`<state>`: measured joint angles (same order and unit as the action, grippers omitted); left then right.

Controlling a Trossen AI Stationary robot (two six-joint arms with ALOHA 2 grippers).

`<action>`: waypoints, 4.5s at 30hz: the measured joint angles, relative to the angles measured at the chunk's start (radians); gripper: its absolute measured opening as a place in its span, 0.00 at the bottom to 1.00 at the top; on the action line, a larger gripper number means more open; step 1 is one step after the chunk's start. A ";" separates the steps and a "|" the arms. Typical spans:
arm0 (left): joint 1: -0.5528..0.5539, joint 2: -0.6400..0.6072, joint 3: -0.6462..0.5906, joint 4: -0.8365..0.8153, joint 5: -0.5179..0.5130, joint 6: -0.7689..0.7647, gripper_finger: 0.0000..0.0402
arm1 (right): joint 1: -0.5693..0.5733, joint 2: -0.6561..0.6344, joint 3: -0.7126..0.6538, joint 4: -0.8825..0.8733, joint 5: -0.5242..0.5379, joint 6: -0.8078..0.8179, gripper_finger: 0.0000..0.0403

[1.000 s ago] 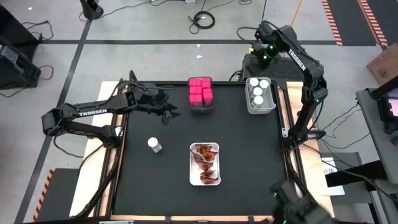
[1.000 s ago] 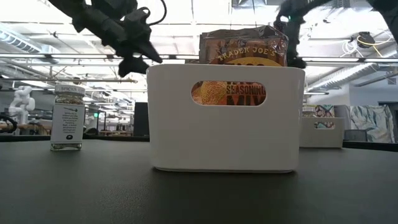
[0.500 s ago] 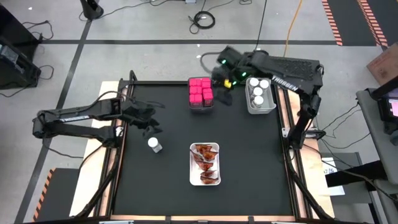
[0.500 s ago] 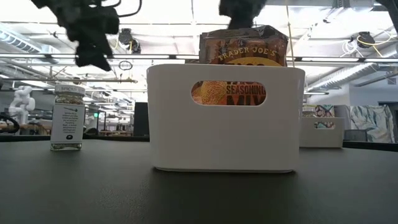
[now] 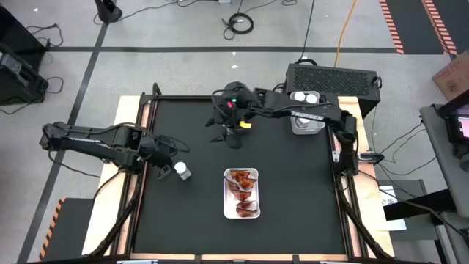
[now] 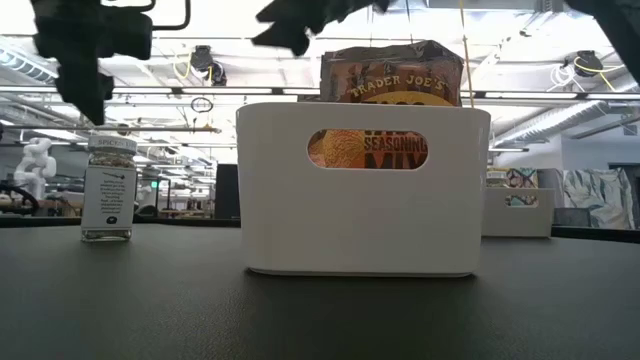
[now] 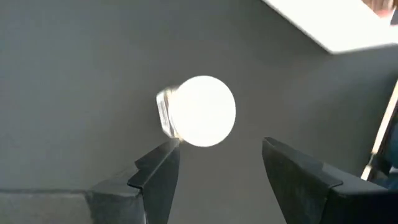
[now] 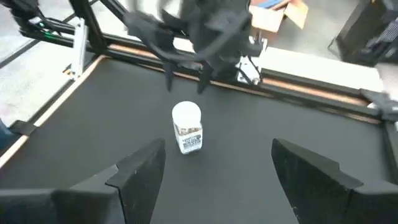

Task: Sort spices by type
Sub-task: Put the white seasoning bottle into the gray bin

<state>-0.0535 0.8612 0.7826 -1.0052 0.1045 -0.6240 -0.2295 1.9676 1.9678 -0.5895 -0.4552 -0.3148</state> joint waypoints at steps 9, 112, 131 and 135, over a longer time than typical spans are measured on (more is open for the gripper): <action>-0.140 0.008 -0.040 -0.139 -0.081 -0.209 0.57 | 0.023 0.219 0.000 0.229 -0.177 0.061 0.72; -0.231 -0.001 -0.365 0.418 -0.331 -0.520 0.57 | -0.271 0.122 0.000 0.102 -0.122 0.030 0.47; -0.105 -0.001 -0.364 0.456 -0.347 -0.510 0.57 | -0.639 -0.728 -0.784 0.052 0.171 0.122 0.47; -0.062 -0.001 -0.364 0.459 -0.350 -0.468 0.57 | -0.646 -0.931 -0.928 0.071 0.476 0.294 0.47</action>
<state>-0.1159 0.8604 0.4183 -0.5463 -0.2459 -1.0917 -0.8753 1.0370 1.0397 -0.5190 0.0212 -0.0212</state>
